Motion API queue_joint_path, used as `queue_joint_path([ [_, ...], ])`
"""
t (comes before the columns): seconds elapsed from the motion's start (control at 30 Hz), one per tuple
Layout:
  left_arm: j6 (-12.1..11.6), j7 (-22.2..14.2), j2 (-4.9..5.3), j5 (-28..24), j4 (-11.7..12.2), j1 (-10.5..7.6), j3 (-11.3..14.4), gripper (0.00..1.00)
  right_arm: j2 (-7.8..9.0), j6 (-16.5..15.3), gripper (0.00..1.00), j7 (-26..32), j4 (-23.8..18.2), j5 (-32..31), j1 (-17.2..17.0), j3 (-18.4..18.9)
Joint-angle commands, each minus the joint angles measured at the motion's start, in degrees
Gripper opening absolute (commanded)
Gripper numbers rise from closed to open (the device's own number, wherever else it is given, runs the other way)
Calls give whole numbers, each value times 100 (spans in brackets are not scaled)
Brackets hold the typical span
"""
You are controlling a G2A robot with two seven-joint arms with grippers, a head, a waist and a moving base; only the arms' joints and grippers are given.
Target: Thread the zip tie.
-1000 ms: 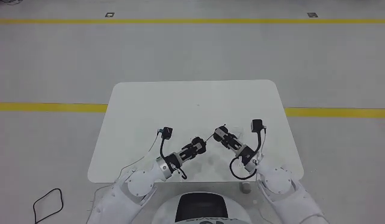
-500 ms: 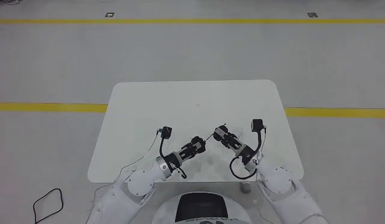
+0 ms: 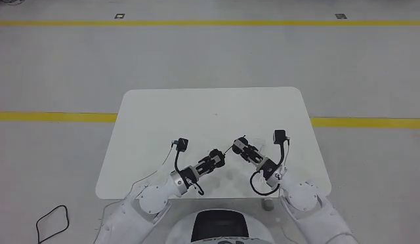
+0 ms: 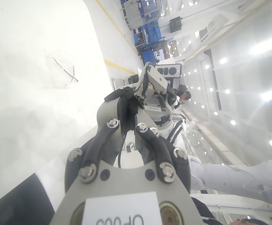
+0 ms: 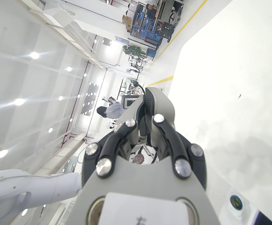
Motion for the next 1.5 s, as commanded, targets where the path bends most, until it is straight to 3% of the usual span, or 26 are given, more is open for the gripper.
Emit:
queue_joint_path([
  [0.0,-3,9,3,1,-2,1,2,0,0,0,0,-8,7,-3,2,-4],
  [1.47,-23,98,67,-40,-15,-17,39,0,19,0,0,-58,14,-48,-21,-14],
])
